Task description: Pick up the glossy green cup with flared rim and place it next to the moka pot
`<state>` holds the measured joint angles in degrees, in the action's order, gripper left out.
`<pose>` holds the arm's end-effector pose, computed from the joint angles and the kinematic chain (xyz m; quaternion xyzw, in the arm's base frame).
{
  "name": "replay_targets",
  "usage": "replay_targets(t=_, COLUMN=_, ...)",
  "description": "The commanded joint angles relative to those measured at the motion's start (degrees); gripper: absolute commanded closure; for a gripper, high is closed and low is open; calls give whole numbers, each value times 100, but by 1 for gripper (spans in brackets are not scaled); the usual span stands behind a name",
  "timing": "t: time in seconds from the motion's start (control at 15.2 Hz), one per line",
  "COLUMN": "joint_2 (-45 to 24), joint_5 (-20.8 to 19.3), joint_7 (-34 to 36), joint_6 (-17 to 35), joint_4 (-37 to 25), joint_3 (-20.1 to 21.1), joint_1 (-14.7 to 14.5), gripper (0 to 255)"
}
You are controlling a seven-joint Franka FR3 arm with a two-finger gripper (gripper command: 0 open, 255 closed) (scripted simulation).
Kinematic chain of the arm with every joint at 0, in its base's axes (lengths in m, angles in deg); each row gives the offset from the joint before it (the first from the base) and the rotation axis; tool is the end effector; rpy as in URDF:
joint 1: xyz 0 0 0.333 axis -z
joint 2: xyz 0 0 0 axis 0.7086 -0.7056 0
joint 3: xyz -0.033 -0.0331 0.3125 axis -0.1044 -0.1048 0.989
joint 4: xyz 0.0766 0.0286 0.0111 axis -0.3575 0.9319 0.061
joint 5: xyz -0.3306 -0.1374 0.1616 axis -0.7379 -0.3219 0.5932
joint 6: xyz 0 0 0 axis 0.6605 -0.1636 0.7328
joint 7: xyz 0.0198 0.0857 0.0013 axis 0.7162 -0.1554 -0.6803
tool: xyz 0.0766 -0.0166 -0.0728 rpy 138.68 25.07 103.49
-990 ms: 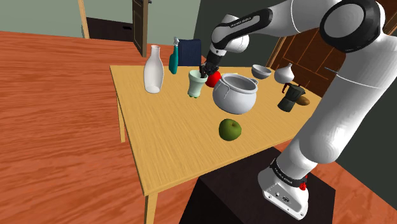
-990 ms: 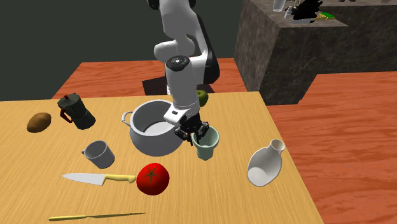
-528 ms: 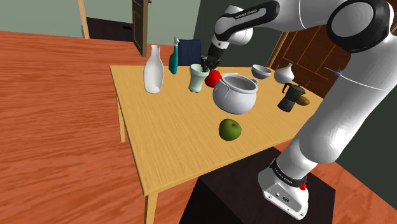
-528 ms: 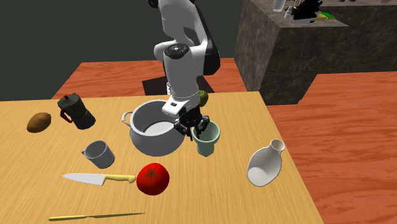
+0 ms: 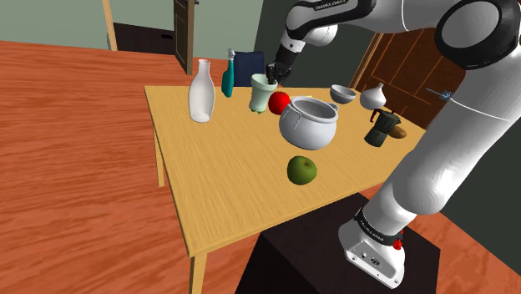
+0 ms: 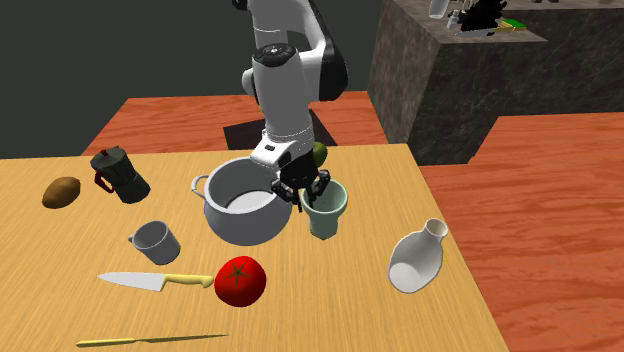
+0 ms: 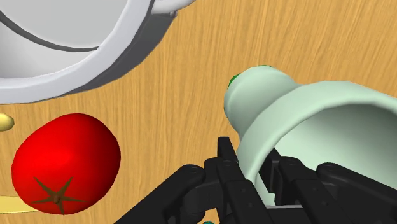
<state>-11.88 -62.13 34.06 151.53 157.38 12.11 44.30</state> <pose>0.5765 -0.1092 0.4644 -0.9897 0.1107 -0.0801 0.0435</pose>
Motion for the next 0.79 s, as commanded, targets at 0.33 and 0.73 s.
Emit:
replay_targets(t=0.33, joint_2=139, joint_5=-73, joint_7=91, joint_6=-508, joint_4=-380, joint_3=-1, joint_1=-5, gripper=255)
replay_targets(t=0.73, joint_2=193, joint_5=-111, joint_7=148, joint_6=-956, joint_4=-777, joint_3=-5, joint_1=-3, gripper=255)
